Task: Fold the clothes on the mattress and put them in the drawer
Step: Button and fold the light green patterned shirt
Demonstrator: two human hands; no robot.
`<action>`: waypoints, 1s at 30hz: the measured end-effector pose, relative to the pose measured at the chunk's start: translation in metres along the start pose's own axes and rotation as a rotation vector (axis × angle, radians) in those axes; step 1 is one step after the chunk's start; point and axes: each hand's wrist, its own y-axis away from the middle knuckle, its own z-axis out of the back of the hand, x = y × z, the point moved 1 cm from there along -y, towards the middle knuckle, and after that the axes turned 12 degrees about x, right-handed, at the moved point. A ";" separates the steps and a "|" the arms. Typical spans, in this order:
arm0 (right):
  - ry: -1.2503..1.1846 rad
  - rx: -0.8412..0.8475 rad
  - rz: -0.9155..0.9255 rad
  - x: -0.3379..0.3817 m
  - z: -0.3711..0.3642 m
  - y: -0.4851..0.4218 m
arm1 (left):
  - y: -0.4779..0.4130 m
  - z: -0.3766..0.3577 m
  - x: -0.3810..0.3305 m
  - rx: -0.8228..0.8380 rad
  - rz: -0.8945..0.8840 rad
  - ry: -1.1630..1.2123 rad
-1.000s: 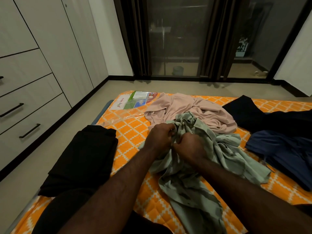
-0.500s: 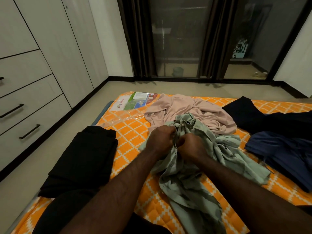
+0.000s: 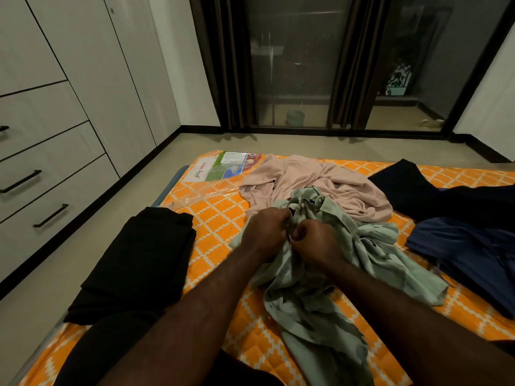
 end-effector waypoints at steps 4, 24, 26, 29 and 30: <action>-0.020 0.043 0.024 0.004 0.005 0.001 | 0.000 0.000 -0.001 0.000 0.004 0.013; -0.325 -0.221 -0.146 0.054 0.152 -0.025 | -0.040 0.072 -0.041 -0.439 -0.131 0.098; -0.298 -0.226 -0.063 0.084 0.183 -0.033 | -0.059 0.103 -0.062 -0.475 -0.128 0.137; -0.294 -0.328 0.080 0.126 0.227 -0.040 | -0.082 0.149 -0.097 -0.548 -0.152 0.158; -0.273 -0.386 0.141 0.139 0.242 -0.040 | -0.087 0.165 -0.107 -0.597 -0.174 0.153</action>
